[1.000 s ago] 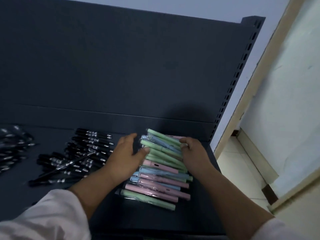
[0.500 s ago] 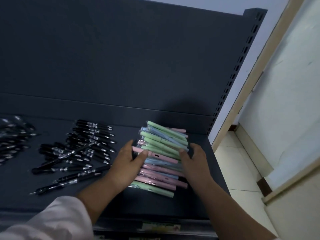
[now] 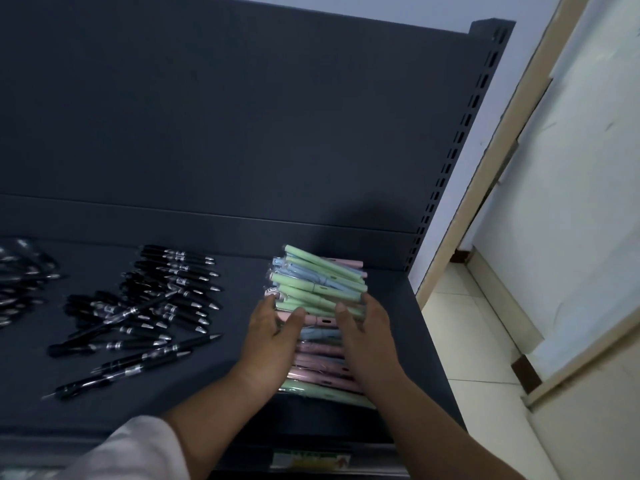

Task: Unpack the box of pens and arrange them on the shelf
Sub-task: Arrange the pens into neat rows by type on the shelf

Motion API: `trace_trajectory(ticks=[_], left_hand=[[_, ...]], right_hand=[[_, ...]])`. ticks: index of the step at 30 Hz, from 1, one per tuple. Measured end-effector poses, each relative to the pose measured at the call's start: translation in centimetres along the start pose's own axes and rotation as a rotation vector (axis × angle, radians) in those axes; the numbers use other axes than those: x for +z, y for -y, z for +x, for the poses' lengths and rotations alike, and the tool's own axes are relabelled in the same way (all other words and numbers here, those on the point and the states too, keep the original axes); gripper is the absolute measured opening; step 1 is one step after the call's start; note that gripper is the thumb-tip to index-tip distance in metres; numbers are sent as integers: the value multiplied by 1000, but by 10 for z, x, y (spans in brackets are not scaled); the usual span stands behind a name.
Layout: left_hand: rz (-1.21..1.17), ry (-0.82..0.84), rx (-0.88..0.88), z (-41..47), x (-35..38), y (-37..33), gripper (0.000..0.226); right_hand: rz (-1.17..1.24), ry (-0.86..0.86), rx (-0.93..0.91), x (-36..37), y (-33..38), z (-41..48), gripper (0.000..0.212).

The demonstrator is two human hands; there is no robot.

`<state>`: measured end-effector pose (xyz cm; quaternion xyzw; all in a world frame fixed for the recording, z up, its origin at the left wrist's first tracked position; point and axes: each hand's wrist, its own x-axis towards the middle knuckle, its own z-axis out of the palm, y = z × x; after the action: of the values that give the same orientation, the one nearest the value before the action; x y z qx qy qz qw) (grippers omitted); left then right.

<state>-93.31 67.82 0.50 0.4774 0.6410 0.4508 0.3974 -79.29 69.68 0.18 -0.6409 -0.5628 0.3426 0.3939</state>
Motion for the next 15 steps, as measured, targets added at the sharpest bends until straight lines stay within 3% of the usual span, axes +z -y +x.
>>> trace_trajectory(ticks=[6, 15], left_hand=[[14, -104, -15, 18, -15, -6, 80], [-125, -56, -101, 67, -23, -39, 67]], right_hand=[[35, -13, -14, -13, 3, 16, 60], [68, 82, 29, -15, 8, 48, 65]])
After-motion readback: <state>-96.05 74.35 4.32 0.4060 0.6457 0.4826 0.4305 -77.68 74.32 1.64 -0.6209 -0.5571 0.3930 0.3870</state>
